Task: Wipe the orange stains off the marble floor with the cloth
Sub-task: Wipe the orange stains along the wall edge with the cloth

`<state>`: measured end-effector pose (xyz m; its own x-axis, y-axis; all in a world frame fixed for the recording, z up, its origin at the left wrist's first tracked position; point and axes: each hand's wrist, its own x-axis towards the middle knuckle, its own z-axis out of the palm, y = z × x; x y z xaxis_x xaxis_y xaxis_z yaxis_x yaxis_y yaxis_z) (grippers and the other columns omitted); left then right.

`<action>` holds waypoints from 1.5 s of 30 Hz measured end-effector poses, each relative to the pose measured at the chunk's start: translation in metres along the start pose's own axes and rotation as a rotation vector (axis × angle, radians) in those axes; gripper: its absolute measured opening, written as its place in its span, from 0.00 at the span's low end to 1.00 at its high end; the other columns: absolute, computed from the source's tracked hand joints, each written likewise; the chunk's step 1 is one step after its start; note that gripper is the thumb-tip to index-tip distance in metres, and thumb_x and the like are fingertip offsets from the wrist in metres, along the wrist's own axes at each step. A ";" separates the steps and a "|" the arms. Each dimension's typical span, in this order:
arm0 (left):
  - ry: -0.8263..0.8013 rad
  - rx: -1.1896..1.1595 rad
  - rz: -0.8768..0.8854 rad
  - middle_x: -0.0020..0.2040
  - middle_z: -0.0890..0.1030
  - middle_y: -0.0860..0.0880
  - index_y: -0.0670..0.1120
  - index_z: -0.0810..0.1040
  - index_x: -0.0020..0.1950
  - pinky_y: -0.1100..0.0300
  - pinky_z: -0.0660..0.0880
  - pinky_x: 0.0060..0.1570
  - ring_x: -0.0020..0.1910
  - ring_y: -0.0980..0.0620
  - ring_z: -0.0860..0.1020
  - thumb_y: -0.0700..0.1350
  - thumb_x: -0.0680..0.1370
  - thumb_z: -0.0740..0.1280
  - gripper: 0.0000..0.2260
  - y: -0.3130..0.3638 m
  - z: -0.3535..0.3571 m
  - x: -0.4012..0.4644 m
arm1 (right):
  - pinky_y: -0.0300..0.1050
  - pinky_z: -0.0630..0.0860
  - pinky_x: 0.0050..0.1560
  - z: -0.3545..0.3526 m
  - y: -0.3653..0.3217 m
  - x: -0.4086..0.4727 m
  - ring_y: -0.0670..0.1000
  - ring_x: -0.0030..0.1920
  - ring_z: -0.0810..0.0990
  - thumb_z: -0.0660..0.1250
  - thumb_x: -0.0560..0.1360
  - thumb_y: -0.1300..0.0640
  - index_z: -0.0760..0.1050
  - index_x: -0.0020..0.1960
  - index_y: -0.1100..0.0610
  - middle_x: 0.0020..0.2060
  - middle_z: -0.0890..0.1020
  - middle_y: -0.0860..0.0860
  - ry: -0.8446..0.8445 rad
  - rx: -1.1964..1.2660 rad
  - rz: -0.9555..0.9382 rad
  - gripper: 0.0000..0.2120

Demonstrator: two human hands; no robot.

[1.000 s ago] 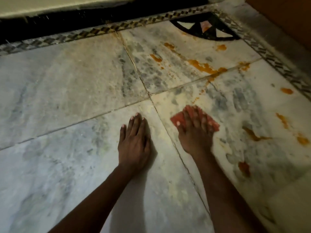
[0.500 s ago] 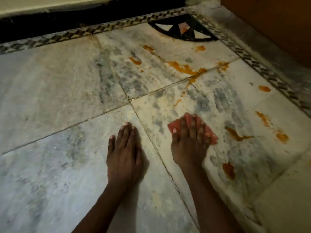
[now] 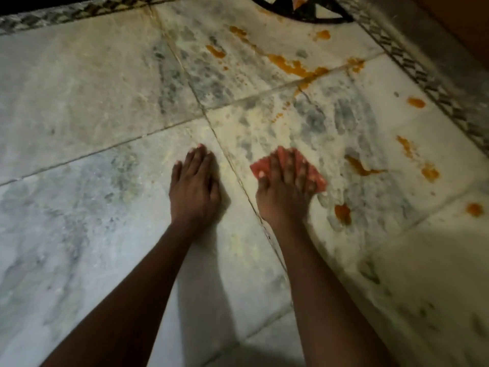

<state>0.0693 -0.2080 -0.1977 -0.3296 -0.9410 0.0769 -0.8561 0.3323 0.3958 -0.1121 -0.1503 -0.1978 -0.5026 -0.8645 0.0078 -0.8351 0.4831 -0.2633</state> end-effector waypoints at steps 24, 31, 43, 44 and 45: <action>-0.021 0.039 0.083 0.85 0.61 0.48 0.45 0.68 0.82 0.40 0.58 0.80 0.85 0.44 0.58 0.54 0.81 0.57 0.30 0.053 0.015 -0.065 | 0.63 0.56 0.82 -0.027 0.074 -0.098 0.56 0.86 0.51 0.59 0.86 0.45 0.59 0.85 0.47 0.86 0.54 0.47 0.009 -0.037 -0.324 0.29; -0.026 0.080 0.102 0.86 0.57 0.51 0.48 0.63 0.84 0.42 0.55 0.82 0.86 0.48 0.53 0.57 0.82 0.52 0.31 0.049 0.025 -0.065 | 0.64 0.58 0.80 -0.014 0.079 -0.105 0.56 0.85 0.55 0.55 0.85 0.42 0.61 0.84 0.45 0.86 0.58 0.48 0.097 -0.043 -0.115 0.28; -0.026 -0.057 -0.058 0.85 0.61 0.45 0.44 0.68 0.82 0.40 0.52 0.81 0.85 0.43 0.57 0.53 0.75 0.52 0.35 0.096 0.030 -0.097 | 0.62 0.59 0.81 -0.032 0.136 -0.195 0.52 0.86 0.52 0.53 0.87 0.41 0.56 0.85 0.40 0.86 0.54 0.43 0.069 -0.072 -0.217 0.27; 0.001 -0.060 -0.068 0.84 0.62 0.44 0.44 0.68 0.81 0.39 0.53 0.81 0.84 0.42 0.58 0.54 0.75 0.52 0.35 0.104 0.036 -0.102 | 0.62 0.60 0.80 -0.030 0.142 -0.186 0.53 0.86 0.54 0.53 0.86 0.40 0.58 0.85 0.40 0.86 0.55 0.43 0.084 -0.080 -0.179 0.27; 0.011 -0.070 -0.057 0.84 0.63 0.44 0.44 0.69 0.81 0.38 0.54 0.80 0.84 0.42 0.59 0.55 0.75 0.52 0.35 0.112 0.041 -0.104 | 0.63 0.61 0.79 -0.029 0.145 -0.172 0.53 0.86 0.55 0.53 0.86 0.40 0.60 0.84 0.40 0.86 0.56 0.43 0.110 -0.082 -0.140 0.27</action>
<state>-0.0091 -0.0706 -0.1989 -0.2768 -0.9589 0.0625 -0.8432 0.2736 0.4627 -0.1528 0.0726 -0.2098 -0.3978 -0.9059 0.1454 -0.9117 0.3726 -0.1729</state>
